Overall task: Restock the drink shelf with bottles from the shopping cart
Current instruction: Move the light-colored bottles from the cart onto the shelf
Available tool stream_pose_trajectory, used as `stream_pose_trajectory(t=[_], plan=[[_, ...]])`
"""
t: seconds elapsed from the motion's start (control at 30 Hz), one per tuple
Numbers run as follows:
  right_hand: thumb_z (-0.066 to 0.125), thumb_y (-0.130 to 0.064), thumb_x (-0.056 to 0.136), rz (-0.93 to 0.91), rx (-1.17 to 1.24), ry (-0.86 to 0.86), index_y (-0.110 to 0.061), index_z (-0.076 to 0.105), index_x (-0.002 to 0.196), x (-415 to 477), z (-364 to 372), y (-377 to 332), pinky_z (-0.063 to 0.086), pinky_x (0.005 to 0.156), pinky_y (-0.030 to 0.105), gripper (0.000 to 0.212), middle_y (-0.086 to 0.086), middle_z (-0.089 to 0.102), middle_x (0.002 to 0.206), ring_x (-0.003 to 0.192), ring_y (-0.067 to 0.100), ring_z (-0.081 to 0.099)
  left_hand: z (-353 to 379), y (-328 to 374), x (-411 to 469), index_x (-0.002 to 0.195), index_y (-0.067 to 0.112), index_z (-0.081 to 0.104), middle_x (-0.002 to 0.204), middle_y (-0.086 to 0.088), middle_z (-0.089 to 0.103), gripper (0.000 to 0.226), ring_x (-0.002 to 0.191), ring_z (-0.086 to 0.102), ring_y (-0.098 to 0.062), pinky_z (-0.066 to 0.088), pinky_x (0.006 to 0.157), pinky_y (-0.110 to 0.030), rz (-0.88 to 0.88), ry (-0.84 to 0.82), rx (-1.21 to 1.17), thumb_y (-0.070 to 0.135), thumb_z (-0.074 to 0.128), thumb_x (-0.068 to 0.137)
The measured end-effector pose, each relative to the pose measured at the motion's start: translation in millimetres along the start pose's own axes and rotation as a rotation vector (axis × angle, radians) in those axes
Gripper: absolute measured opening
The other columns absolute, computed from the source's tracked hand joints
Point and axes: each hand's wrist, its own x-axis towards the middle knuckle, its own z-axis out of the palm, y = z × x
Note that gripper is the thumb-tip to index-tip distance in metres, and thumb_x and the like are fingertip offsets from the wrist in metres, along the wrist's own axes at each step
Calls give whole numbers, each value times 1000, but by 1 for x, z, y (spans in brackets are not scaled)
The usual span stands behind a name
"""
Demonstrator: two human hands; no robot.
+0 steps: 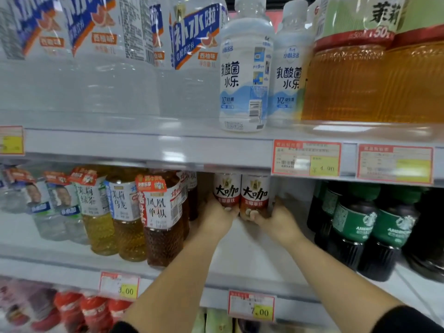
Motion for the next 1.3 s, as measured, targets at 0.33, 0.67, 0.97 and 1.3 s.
stream_pose_trajectory(t=[0.33, 0.67, 0.97, 1.3], plan=[[62, -13, 83, -633, -43, -112, -18, 69, 93, -179, 33, -24, 40, 69, 5, 13, -14, 65, 83, 77, -3, 57, -104, -49, -211, 106, 30, 61, 97, 25, 59, 20, 91, 57, 7, 42, 76, -6, 421, 57, 51, 19, 56, 91], [57, -21, 88, -388, -293, -922, -20, 64, 102, -297, 264, 79, 51, 75, 34, 16, -8, 64, 92, 85, 15, 61, -163, -308, -375, 108, 21, 64, 98, 11, 64, 20, 86, 60, -6, 48, 78, -23, -444, 119, 219, 15, 55, 92], [57, -16, 83, -254, -624, -1172, -17, 57, 117, -358, 447, 190, 50, 82, 37, 34, 8, 52, 119, 101, 30, 57, -152, -476, -484, 124, 22, 56, 130, 2, 53, 32, 122, 47, -18, 36, 96, -24, -805, 9, 319, 18, 53, 92], [61, -15, 86, -169, -761, -1135, -8, 50, 123, -355, 519, 272, 43, 84, 39, 39, 19, 43, 122, 103, 40, 53, -124, -529, -492, 116, 21, 63, 125, 1, 56, 28, 113, 51, -23, 47, 90, -34, -803, 57, 434, 16, 59, 88]])
